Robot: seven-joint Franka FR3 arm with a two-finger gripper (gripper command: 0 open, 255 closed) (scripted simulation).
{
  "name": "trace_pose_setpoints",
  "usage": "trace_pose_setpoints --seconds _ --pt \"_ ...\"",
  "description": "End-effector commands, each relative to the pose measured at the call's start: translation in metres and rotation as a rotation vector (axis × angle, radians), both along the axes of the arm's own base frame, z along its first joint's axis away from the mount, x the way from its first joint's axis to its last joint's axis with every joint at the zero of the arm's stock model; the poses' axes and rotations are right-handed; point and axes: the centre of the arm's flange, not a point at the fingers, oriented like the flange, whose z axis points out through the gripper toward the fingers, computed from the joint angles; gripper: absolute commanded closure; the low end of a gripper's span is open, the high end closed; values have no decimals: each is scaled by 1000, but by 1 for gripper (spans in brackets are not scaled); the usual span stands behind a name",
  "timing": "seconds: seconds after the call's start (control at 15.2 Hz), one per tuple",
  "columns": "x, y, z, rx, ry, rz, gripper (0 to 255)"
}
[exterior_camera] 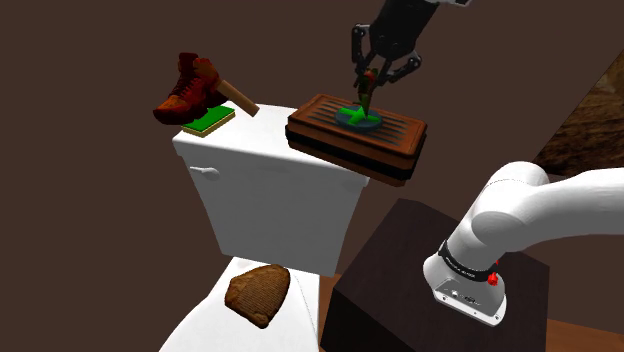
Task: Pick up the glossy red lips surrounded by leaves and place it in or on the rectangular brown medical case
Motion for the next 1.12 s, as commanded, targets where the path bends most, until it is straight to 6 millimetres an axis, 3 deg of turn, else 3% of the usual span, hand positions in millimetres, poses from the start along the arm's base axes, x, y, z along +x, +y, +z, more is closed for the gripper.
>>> trace_pose_setpoints --seconds 0.0,0.59,1.06 --pt "-2 0 -9 0 0 0 255" --pt "-2 0 -58 0 0 0 255" --pt "-2 0 -58 0 0 0 255"
